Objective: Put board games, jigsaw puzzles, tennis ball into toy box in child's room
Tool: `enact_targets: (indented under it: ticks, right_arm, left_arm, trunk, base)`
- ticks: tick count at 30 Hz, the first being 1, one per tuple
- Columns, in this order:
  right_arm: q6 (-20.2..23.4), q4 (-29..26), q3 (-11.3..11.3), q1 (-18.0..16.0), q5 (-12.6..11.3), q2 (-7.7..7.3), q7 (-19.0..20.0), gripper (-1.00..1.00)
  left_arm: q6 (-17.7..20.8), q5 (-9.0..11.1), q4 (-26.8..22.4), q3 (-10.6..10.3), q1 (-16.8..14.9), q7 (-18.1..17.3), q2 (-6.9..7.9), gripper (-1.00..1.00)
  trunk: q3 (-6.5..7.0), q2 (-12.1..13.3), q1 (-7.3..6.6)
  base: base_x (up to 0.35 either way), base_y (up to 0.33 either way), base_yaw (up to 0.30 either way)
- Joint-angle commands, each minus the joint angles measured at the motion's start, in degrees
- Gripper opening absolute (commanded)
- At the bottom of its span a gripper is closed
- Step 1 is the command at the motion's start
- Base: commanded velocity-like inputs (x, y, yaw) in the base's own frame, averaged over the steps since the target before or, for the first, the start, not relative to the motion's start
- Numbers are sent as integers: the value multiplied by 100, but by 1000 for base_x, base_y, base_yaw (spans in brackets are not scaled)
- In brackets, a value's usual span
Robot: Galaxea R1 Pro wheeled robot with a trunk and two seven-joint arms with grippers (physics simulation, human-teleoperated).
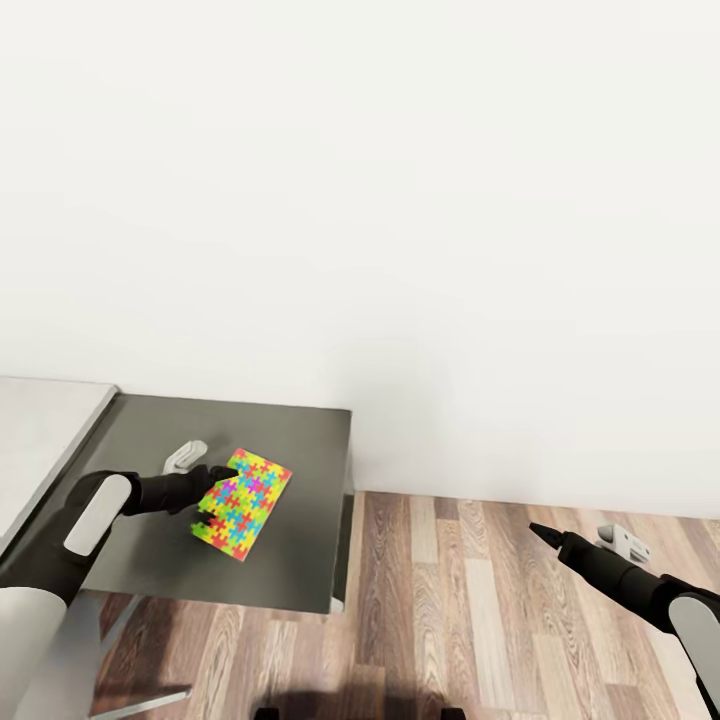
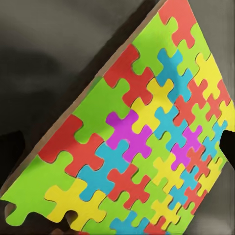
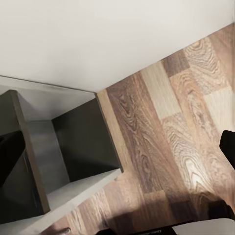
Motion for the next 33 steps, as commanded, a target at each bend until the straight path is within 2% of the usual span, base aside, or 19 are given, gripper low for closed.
enact_targets:
  ticks: [1, 33]
  right_arm:
    - [25, -2, -3, -4, -40, -1, -28, 100]
    - [25, 10, -3, -4, -40, -1, -28, 100]
  left_arm:
    - [6, -86, 52, -11, 3, -36, 6, 100]
    - [12, -79, 52, -16, 3, -36, -7, 100]
  trunk:
    - [-10, -7, 4]
    - [-10, -7, 4]
  base:
    - [-24, -100, 0]
    - [-3, -163, 0]
